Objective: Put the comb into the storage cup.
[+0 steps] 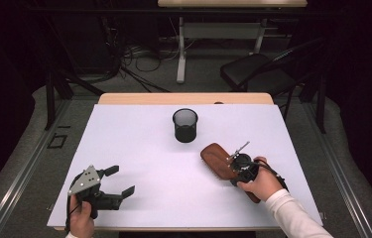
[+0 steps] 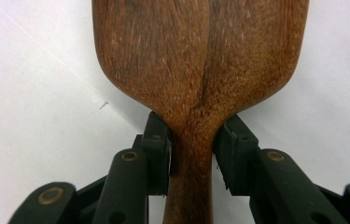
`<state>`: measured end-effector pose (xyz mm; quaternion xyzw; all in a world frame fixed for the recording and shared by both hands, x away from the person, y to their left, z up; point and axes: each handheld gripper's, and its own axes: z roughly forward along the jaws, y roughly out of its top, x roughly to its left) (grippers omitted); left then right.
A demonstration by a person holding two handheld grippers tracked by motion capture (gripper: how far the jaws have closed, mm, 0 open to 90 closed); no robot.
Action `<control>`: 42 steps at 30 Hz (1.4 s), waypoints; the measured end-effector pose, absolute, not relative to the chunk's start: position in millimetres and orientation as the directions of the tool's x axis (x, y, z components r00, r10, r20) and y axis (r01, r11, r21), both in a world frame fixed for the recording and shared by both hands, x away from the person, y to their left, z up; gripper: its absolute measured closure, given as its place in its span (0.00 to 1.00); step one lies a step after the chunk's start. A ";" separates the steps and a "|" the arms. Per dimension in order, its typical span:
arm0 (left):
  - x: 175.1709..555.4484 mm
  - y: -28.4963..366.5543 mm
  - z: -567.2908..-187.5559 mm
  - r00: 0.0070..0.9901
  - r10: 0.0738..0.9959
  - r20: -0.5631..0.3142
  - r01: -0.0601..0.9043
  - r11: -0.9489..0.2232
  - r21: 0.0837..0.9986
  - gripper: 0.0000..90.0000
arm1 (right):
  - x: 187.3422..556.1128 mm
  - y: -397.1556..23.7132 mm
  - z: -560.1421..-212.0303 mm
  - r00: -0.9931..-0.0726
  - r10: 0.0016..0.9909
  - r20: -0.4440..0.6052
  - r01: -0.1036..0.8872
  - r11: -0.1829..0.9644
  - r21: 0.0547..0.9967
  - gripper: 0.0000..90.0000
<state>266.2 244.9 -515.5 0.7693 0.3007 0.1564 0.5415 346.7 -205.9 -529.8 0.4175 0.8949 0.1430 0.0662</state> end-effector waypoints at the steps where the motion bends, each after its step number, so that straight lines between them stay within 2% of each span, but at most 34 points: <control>1: 266.2 244.9 -515.5 0.770 0.632 -0.085 0.293 -0.233 0.927 0.09 | 346.6 -205.9 -529.7 -0.643 0.766 -0.002 0.728 0.612 0.310 0.75; 5: 266.2 244.9 -515.5 0.770 0.632 -0.085 0.294 -0.232 0.927 0.09 | 346.5 -206.1 -527.6 -0.647 0.763 -0.006 0.731 0.622 0.281 0.77; 12: 266.2 244.7 -515.6 0.770 0.632 -0.087 0.295 -0.232 0.927 0.09 | 346.3 -208.0 -530.6 -0.643 0.766 0.001 0.726 0.609 0.319 0.79; 15: 266.1 244.8 -515.6 0.770 0.632 -0.087 0.294 -0.232 0.927 0.09 | 345.7 -207.7 -528.2 -0.636 0.772 -0.001 0.738 0.609 0.291 0.79; 18: 266.2 244.8 -515.7 0.770 0.633 -0.087 0.295 -0.232 0.927 0.09 | 344.9 -208.4 -529.6 -0.631 0.776 0.003 0.737 0.598 0.313 0.79; 22: 266.2 244.8 -515.6 0.770 0.632 -0.086 0.295 -0.232 0.927 0.09 | 344.2 -209.3 -527.3 -0.635 0.772 -0.004 0.739 0.609 0.289 0.80; 23: 266.2 244.8 -515.6 0.770 0.632 -0.086 0.295 -0.232 0.927 0.09 | 343.8 -209.4 -529.2 -0.635 0.773 -0.004 0.732 0.603 0.316 0.80; 25: 266.2 244.8 -515.6 0.770 0.632 -0.086 0.295 -0.232 0.927 0.09 | 342.7 -208.9 -527.7 -0.629 0.777 -0.004 0.741 0.601 0.301 0.80; 26: 266.1 244.6 -515.7 0.770 0.632 -0.087 0.295 -0.232 0.927 0.09 | 342.2 -209.0 -529.7 -0.627 0.779 0.002 0.736 0.591 0.330 0.80; 30: 266.3 244.7 -515.7 0.770 0.632 -0.087 0.295 -0.232 0.927 0.09 | 341.5 -210.9 -528.2 -0.631 0.776 0.001 0.734 0.597 0.324 0.80; 35: 266.3 244.7 -515.8 0.770 0.632 -0.087 0.295 -0.232 0.927 0.09 | 339.1 -212.1 -530.6 -0.625 0.780 0.004 0.726 0.580 0.370 0.80; 42: 266.3 244.8 -515.7 0.770 0.632 -0.087 0.295 -0.232 0.927 0.09 | 337.3 -213.3 -527.9 -0.627 0.779 -0.001 0.727 0.585 0.360 0.80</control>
